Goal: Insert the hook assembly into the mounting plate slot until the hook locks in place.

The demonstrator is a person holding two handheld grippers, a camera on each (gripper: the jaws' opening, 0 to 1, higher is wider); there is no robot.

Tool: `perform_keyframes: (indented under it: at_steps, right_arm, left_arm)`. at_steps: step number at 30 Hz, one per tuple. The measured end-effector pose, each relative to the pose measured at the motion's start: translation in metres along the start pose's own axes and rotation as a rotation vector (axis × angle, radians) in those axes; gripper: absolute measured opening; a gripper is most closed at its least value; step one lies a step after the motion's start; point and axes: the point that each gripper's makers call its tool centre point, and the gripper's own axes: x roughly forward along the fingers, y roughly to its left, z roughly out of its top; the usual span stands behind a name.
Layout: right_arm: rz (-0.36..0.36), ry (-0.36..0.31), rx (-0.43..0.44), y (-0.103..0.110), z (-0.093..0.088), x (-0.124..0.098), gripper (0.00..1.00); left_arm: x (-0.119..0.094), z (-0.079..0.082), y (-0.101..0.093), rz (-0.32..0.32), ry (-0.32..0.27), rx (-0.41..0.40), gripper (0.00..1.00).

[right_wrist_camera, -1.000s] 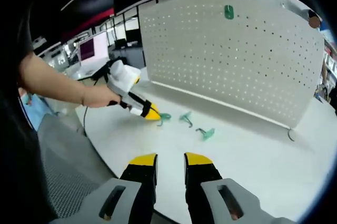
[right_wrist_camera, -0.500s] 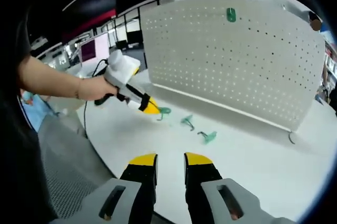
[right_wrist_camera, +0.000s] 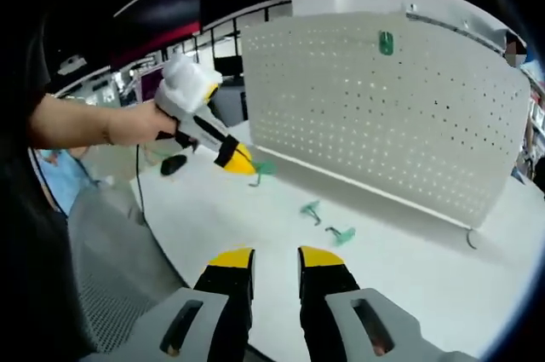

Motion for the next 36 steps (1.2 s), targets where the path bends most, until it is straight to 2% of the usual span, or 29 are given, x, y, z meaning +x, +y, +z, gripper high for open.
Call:
perform_keyframes:
  at_steps: [6, 15, 22, 26, 30, 36]
  right_arm:
    - [0.019, -0.024, -0.012, 0.010, 0.009, -0.003, 0.19]
    - [0.055, -0.068, -0.054, 0.029, 0.029, -0.004, 0.19]
    - [0.090, -0.101, -0.087, 0.046, 0.047, -0.001, 0.19]
    - [0.101, -0.114, -0.105, 0.051, 0.054, 0.001, 0.19]
    - [0.111, -0.118, -0.131, 0.057, 0.059, 0.004, 0.20]
    - [0.115, -0.124, -0.176, 0.060, 0.067, 0.006, 0.20]
  left_arm:
    - [-0.024, 0.019, -0.015, -0.003, -0.043, -0.043, 0.01]
    - [-0.051, 0.032, -0.038, -0.001, -0.042, -0.026, 0.01]
    - [-0.063, 0.040, -0.055, -0.025, -0.046, -0.034, 0.01]
    - [-0.067, 0.042, -0.064, -0.057, -0.040, -0.081, 0.01]
    - [-0.068, 0.041, -0.071, -0.073, -0.025, -0.086, 0.01]
    - [-0.070, 0.042, -0.080, -0.106, -0.022, -0.157, 0.01]
